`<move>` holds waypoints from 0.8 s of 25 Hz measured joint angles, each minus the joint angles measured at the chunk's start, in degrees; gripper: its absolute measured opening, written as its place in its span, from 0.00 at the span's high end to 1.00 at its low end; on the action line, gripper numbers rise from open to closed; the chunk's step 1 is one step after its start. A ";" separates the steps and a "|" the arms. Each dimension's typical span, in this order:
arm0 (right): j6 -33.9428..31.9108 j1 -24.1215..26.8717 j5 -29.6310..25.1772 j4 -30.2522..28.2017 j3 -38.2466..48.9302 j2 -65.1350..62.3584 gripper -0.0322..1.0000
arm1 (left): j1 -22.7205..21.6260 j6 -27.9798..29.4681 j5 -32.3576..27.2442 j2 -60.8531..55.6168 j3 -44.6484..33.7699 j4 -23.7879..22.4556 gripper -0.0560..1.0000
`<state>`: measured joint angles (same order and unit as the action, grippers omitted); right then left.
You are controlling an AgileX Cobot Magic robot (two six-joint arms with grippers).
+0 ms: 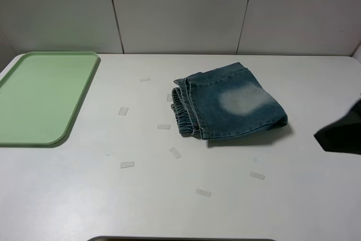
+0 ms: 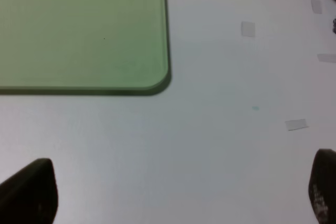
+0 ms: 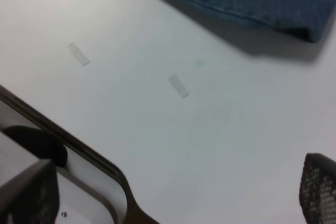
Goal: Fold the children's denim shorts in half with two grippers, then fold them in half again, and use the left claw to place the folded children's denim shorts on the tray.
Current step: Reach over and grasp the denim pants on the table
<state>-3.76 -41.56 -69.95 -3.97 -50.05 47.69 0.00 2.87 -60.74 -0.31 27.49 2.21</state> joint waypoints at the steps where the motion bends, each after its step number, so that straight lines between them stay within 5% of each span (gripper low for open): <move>1: -0.37 0.00 0.00 -0.06 1.25 -2.84 0.30 | 0.00 0.00 0.00 0.00 0.00 0.00 0.05; 6: -1.68 3.51 0.27 -0.32 8.52 -16.80 0.30 | 0.00 0.00 0.00 0.00 0.00 0.00 0.05; 20: 0.39 33.76 9.86 3.16 20.99 -46.98 0.30 | 0.00 0.00 0.00 0.00 0.00 0.05 0.05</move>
<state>-3.38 -7.80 -60.09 -0.80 -29.06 0.72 0.00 2.87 -60.74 -0.31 27.49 2.26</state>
